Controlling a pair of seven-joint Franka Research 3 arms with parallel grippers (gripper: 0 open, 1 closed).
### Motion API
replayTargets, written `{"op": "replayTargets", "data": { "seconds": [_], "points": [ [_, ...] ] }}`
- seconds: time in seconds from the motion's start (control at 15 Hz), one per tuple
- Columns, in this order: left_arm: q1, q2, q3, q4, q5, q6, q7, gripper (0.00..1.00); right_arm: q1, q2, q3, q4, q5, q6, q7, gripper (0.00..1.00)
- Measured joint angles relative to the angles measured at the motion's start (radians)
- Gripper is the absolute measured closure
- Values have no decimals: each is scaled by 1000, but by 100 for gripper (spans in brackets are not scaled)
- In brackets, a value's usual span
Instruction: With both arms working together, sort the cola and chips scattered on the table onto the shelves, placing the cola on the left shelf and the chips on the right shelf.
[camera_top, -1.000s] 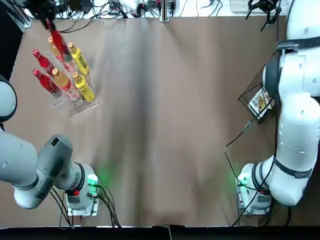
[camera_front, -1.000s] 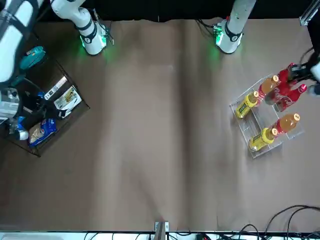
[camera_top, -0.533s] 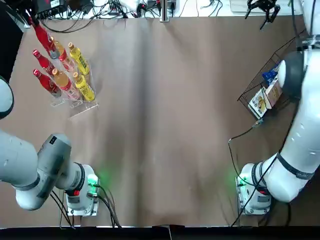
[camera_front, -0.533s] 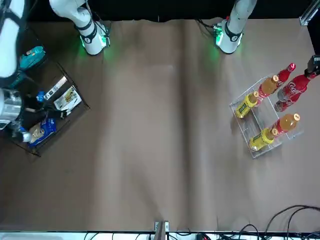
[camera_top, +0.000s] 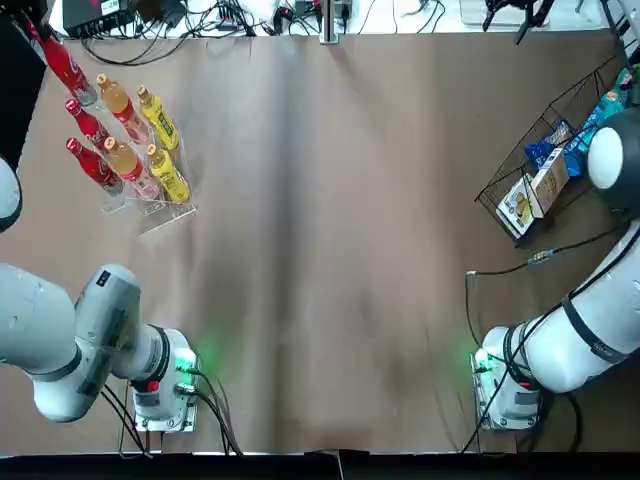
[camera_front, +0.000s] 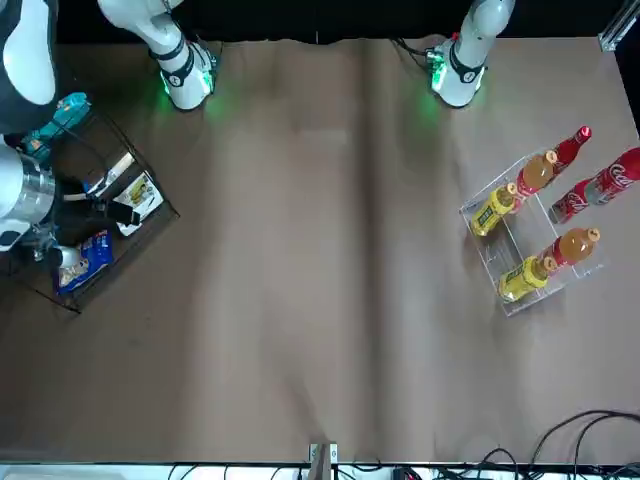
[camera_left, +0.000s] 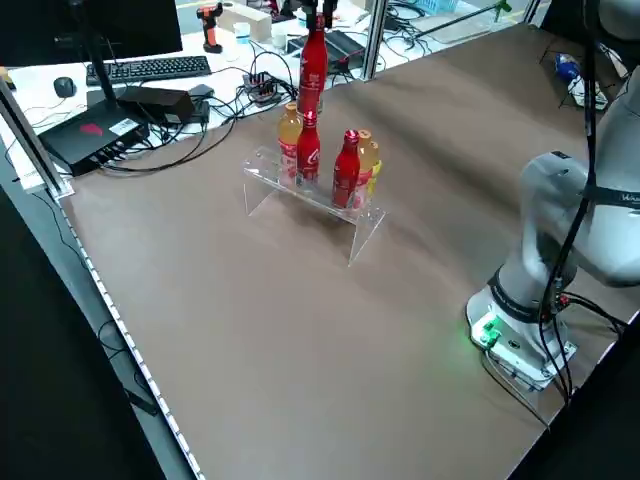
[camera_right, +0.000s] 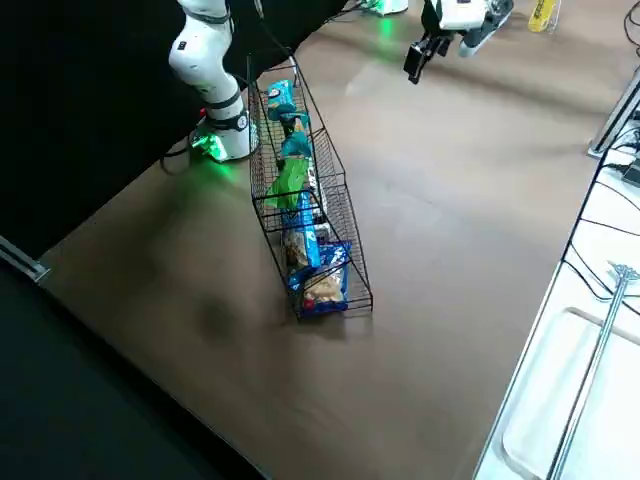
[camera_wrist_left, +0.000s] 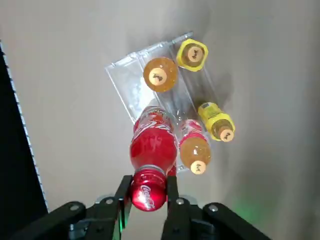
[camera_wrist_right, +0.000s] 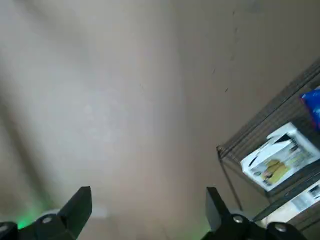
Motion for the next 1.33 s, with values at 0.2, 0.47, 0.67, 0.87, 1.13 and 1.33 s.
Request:
{"op": "replayTargets", "data": {
  "seconds": [0.2,0.47,0.67,0.87,1.13,1.33],
  "points": [
    [27,0,2,20,5,13,53,69,-113,-41,201,0,-130,44,1,0],
    [51,10,18,24,5,64,85,69,-212,-80,326,-20,-178,94,-15,0],
    [51,27,27,24,6,88,85,69,-290,-159,374,-154,-203,214,-159,0],
    [51,35,33,24,6,90,85,69,-295,-199,382,-214,-207,235,-172,0],
    [50,69,35,21,23,90,85,69,-268,-210,369,-221,-208,240,-172,0],
    [49,124,35,16,46,90,85,69,-267,-216,356,-198,-211,201,-172,0]
  ]
}}
